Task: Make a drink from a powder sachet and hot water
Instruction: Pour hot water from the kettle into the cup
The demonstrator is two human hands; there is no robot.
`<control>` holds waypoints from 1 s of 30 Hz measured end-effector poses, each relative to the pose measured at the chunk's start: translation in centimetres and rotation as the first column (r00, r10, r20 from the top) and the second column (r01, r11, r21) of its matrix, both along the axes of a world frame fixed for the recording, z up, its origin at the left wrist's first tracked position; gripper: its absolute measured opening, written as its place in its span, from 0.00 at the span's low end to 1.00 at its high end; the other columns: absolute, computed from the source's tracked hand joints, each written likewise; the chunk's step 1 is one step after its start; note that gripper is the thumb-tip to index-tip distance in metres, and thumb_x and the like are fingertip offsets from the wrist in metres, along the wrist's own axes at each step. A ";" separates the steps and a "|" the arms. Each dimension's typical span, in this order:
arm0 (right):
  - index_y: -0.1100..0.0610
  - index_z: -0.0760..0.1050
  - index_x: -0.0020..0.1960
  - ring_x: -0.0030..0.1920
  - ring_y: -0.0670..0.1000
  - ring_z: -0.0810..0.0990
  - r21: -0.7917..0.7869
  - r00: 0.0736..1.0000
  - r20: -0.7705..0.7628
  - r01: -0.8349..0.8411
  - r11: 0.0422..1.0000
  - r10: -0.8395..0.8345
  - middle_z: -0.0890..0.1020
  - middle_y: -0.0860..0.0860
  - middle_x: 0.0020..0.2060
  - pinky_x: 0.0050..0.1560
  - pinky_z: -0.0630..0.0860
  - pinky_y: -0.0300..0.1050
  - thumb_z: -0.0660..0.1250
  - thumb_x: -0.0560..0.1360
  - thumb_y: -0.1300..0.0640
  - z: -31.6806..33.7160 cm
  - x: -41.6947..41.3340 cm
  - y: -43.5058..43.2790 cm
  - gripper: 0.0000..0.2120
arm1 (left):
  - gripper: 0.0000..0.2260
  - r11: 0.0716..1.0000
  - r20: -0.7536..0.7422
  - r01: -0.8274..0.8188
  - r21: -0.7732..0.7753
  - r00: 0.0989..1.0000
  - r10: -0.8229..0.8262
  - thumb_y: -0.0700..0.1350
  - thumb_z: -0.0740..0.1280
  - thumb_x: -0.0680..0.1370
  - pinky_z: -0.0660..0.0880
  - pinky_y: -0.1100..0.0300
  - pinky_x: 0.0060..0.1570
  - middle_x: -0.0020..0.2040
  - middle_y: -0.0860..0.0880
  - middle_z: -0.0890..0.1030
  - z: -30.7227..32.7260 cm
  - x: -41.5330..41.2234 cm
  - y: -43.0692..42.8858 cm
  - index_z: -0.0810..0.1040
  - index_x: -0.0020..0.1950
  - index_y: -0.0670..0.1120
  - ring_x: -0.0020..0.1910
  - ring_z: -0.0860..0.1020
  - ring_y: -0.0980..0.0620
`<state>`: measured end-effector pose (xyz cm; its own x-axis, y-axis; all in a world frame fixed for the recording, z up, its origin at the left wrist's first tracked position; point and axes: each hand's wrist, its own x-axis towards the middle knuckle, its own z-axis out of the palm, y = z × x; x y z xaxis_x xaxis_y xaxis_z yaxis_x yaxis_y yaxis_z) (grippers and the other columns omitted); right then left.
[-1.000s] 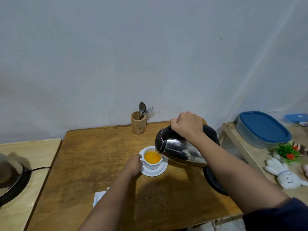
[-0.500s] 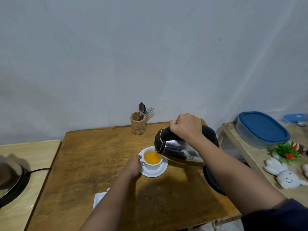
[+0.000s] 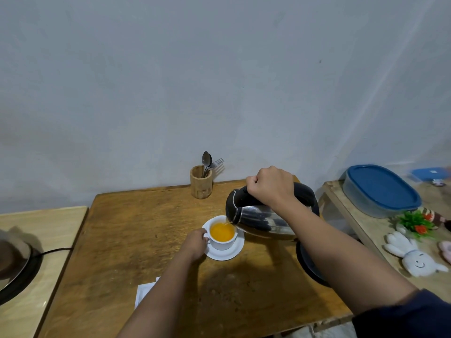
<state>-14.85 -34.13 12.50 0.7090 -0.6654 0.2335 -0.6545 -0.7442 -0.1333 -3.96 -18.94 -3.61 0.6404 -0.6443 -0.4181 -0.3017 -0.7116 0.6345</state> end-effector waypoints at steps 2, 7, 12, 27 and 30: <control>0.55 0.62 0.24 0.24 0.49 0.65 -0.005 1.000 -0.009 -0.002 1.000 0.002 0.67 0.50 0.23 0.28 0.61 0.39 0.56 0.73 0.51 0.1 0.0 0.0 0.20 | 0.16 1.000 -0.004 -0.008 0.001 1.000 0.008 0.41 0.58 0.80 0.72 0.54 0.60 0.66 0.41 0.74 0.0 -0.1 0.0 0.69 0.68 0.42 0.62 0.74 0.44; 0.57 0.67 0.27 0.25 0.49 0.65 -0.011 1.000 -0.017 -0.010 1.000 0.009 0.67 0.50 0.23 0.28 0.62 0.39 0.57 0.73 0.51 0.0 -0.1 0.3 0.18 | 0.16 1.000 -0.011 -0.004 0.002 1.000 0.004 0.41 0.58 0.80 0.72 0.54 0.61 0.66 0.41 0.74 0.1 0.0 -0.1 0.69 0.68 0.42 0.63 0.74 0.45; 0.56 0.64 0.26 0.25 0.48 0.64 -0.020 1.000 -0.022 -0.007 1.000 0.007 0.67 0.50 0.24 0.28 0.60 0.39 0.56 0.73 0.51 0.0 -0.2 0.4 0.19 | 0.17 1.000 -0.013 -0.004 0.011 1.000 0.005 0.41 0.58 0.80 0.71 0.53 0.62 0.67 0.41 0.74 0.1 0.0 0.0 0.69 0.69 0.42 0.64 0.73 0.44; 0.56 0.62 0.25 0.26 0.49 0.66 -0.016 1.000 -0.029 0.005 1.000 -0.005 0.66 0.50 0.24 0.28 0.59 0.39 0.56 0.73 0.52 -0.5 -0.6 1.1 0.19 | 0.17 1.000 -0.016 -0.011 0.006 1.000 0.011 0.40 0.58 0.80 0.71 0.54 0.61 0.67 0.41 0.74 0.3 -0.1 0.0 0.69 0.69 0.41 0.63 0.73 0.43; 0.56 0.61 0.25 0.26 0.48 0.64 -0.018 1.000 -0.027 0.009 1.000 -0.009 0.66 0.50 0.25 0.28 0.58 0.39 0.56 0.73 0.52 -0.5 -0.8 1.2 0.19 | 0.17 1.000 -0.017 -0.007 0.007 1.000 0.007 0.40 0.58 0.80 0.71 0.54 0.60 0.67 0.41 0.74 0.3 -0.1 -0.1 0.69 0.69 0.41 0.63 0.73 0.43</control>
